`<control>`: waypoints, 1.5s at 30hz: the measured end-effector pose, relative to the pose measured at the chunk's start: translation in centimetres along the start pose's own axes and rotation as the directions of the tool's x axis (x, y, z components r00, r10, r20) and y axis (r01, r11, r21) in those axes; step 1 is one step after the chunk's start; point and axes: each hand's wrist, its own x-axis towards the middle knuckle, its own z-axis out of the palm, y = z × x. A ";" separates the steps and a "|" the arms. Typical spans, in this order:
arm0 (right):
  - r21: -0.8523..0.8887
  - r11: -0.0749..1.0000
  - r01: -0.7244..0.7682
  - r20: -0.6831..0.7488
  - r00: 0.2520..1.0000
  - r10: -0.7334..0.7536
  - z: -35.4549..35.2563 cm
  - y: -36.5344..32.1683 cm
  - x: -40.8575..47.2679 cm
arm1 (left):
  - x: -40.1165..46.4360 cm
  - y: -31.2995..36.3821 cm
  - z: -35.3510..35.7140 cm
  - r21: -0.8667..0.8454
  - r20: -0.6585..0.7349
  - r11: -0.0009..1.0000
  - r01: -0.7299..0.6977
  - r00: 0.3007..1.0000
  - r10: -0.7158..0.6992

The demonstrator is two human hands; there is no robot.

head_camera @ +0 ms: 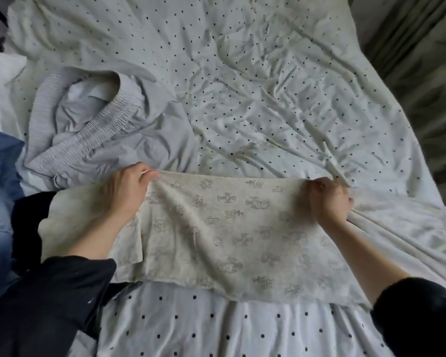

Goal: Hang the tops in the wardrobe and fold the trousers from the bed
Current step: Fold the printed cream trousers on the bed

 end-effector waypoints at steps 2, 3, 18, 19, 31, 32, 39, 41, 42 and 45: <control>-0.017 0.999 -0.037 0.035 0.999 0.037 0.8 0.3 0.3 | 0.2 0.0 1.1 -0.015 0.074 0.996 0.083 0.994 -0.082; -0.035 0.998 -0.043 0.043 0.998 0.044 1.0 0.4 0.3 | 0.1 0.1 1.4 -0.047 0.107 0.990 0.134 0.986 -0.128; 0.081 0.657 0.749 0.303 0.610 -0.732 5.5 -9.8 -15.4 | -13.0 0.3 -1.7 0.129 0.015 0.991 -0.043 0.999 0.041; 0.085 0.637 0.766 0.317 0.586 -0.746 5.9 -10.2 -16.4 | -14.0 -0.5 -2.2 0.142 0.053 0.987 -0.074 0.996 0.067; -0.024 0.566 0.824 0.368 0.533 -0.762 7.8 -14.4 -19.9 | -13.8 -4.9 -5.4 -0.071 -0.001 0.961 -0.267 0.964 0.267; -0.038 0.573 0.819 0.370 0.544 -0.753 8.0 -15.0 -19.8 | -12.9 -5.5 -5.9 -0.141 -0.022 0.969 -0.204 0.979 0.203; -0.087 0.565 0.820 0.445 0.539 -0.715 9.4 -18.4 -19.2 | -4.5 -10.5 -7.6 -0.300 -0.096 0.926 0.229 0.959 -0.268; -0.084 0.574 0.814 0.449 0.545 -0.707 10.2 -19.4 -19.1 | -2.8 -11.6 -7.1 -0.281 -0.032 0.917 0.284 0.952 -0.305; -0.084 0.578 0.812 0.451 0.548 -0.704 10.6 -19.8 -19.1 | -2.4 -12.1 -6.7 -0.257 0.005 0.916 0.307 0.949 -0.317; -0.100 0.573 0.813 0.478 0.544 -0.690 12.0 -20.3 -19.3 | -2.9 -13.1 -5.3 -0.095 0.064 0.929 0.359 0.933 -0.354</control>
